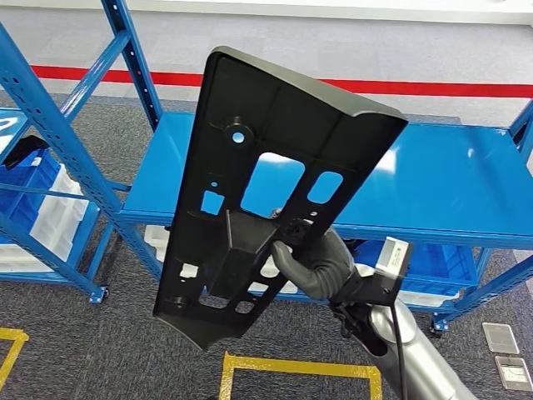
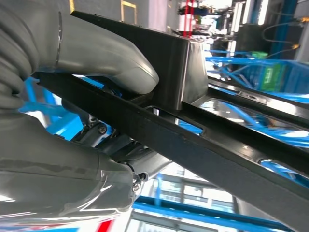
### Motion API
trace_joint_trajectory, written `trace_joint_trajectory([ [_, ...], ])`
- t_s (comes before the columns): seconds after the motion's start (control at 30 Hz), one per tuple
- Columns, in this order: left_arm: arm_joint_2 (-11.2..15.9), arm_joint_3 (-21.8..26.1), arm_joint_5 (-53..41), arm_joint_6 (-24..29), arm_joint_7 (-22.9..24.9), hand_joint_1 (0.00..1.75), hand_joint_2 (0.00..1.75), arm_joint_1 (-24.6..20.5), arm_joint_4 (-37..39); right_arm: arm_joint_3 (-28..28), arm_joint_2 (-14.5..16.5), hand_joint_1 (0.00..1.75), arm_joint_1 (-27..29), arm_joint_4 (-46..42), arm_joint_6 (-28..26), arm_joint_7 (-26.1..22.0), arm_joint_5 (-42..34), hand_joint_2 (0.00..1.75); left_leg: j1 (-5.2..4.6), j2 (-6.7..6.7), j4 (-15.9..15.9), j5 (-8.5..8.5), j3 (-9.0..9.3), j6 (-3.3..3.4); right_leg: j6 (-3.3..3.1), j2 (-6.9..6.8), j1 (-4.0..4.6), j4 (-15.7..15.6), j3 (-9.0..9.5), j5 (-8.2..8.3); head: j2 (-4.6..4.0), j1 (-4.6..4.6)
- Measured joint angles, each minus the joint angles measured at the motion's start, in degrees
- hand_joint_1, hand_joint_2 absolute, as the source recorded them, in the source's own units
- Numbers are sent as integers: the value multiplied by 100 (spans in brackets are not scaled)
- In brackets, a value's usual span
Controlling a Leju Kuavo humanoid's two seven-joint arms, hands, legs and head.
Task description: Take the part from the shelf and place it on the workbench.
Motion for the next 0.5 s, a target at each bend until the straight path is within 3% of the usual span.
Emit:
trace_joint_trajectory([
  [0.5,5,33,-2,1,40,0,175,40,1,70,-177,175,227,-864,-645,-382,1018,175,0,0,0,-1,-4,0,0,-1,0,0,-2,-1,0,0],
])
